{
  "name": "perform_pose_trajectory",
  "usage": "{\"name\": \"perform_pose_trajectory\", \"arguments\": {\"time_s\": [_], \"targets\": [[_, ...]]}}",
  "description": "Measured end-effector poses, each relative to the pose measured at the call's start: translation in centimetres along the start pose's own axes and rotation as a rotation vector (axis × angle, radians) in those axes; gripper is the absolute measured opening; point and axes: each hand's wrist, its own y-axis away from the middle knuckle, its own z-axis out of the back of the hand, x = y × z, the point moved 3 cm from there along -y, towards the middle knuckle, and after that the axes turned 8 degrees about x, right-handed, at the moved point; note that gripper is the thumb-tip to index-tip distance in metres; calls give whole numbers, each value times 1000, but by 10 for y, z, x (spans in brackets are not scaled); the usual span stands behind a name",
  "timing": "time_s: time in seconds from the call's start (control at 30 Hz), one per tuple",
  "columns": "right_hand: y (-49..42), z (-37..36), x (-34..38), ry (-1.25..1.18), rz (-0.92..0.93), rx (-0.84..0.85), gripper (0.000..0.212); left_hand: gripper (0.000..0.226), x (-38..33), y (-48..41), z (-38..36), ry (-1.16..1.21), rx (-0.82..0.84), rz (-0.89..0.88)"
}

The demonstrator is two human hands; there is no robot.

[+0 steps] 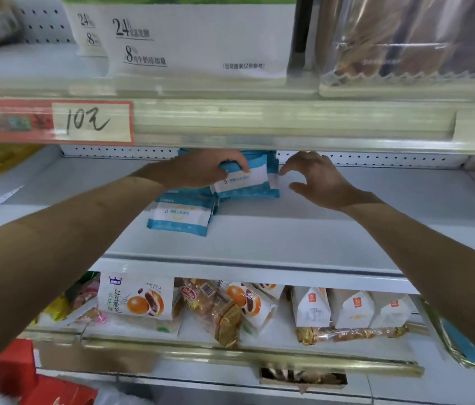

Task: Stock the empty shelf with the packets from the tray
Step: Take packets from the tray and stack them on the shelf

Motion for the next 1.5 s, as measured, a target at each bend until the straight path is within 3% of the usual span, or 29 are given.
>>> {"name": "perform_pose_trajectory", "arguments": {"time_s": [0.13, 0.63, 0.9, 1.13, 1.27, 1.5], "targets": [[24, 2, -9, 2, -62, 48, 35, 49, 0, -30, -15, -33, 38, -117], [81, 23, -12, -44, -168, 13, 34, 44, 19, -68, -31, -121, 38, -217], [58, 22, 24, -113, -59, 20, 33, 40, 13, -24, -15, -131, -98, -178], [-34, 13, 153, -200, 255, 103, 33, 37, 58, 103, 24, -155, -301, 162], [-73, -5, 271, -279, 472, 159, 32, 36, 115, 222, 31, -194, -422, 380], [-90, -73, 462, -381, 831, 303, 24, 41, 164, 454, -17, -132, -470, 825]]}}
